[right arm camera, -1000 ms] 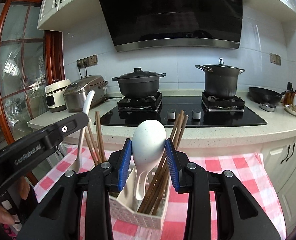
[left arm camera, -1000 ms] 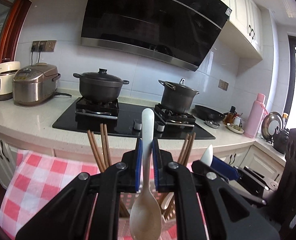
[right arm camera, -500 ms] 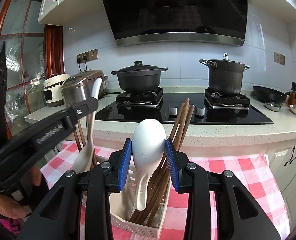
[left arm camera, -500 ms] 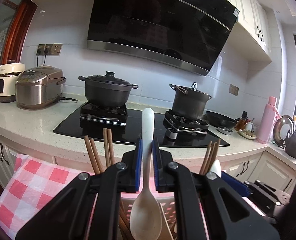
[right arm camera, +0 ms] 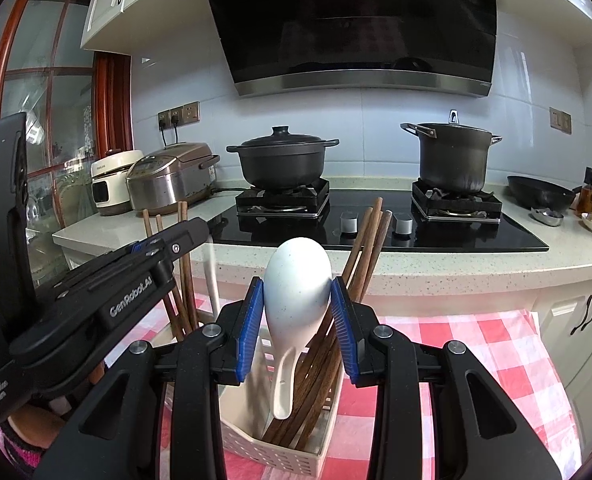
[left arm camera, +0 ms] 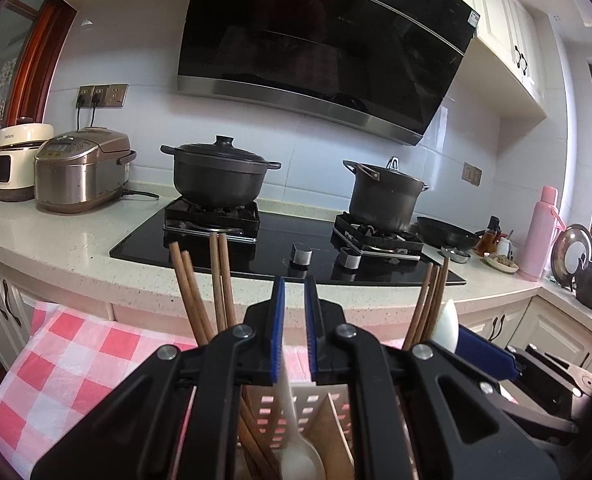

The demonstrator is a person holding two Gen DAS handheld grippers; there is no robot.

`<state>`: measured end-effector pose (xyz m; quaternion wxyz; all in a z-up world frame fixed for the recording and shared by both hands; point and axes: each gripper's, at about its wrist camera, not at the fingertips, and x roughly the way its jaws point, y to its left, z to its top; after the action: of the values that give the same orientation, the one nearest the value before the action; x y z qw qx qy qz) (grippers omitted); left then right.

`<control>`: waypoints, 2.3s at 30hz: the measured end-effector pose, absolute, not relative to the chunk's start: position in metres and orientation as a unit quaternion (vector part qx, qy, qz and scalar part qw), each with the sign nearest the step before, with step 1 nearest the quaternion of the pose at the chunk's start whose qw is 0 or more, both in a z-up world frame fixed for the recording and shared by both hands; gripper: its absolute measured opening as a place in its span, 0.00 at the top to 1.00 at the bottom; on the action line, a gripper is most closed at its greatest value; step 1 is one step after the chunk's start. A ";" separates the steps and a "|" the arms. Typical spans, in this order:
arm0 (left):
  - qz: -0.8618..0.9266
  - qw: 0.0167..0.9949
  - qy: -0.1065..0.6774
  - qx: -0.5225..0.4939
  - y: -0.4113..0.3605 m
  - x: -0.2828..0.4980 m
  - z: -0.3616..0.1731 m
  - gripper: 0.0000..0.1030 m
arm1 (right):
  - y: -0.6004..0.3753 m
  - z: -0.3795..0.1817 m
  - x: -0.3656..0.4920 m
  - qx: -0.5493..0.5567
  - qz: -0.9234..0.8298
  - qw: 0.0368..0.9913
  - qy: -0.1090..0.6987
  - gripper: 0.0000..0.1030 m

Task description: Organize utensils

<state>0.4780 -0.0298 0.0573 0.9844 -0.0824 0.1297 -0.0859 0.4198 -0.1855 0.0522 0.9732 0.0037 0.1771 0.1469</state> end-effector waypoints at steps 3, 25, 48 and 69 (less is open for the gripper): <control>-0.085 0.984 0.133 -0.081 -0.029 0.473 0.054 0.91 | -0.185 0.050 0.418 0.003 0.147 0.973 0.179 0.67; -0.058 0.985 0.127 -0.098 0.005 0.431 0.048 0.61 | -0.187 0.040 0.426 0.017 0.151 0.967 0.203 0.67; 0.014 0.992 0.123 0.005 0.008 0.275 0.049 0.05 | -0.212 0.058 0.265 0.037 0.141 0.975 0.169 0.18; -0.025 0.989 0.145 -0.008 -0.001 0.149 0.054 0.05 | -0.214 0.059 0.139 -0.009 0.129 0.982 0.136 0.18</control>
<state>0.1491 -0.0007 0.0545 0.9892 -0.0082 0.1445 -0.0246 0.1386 -0.2145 0.0595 0.9823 -0.0095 0.1359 0.1287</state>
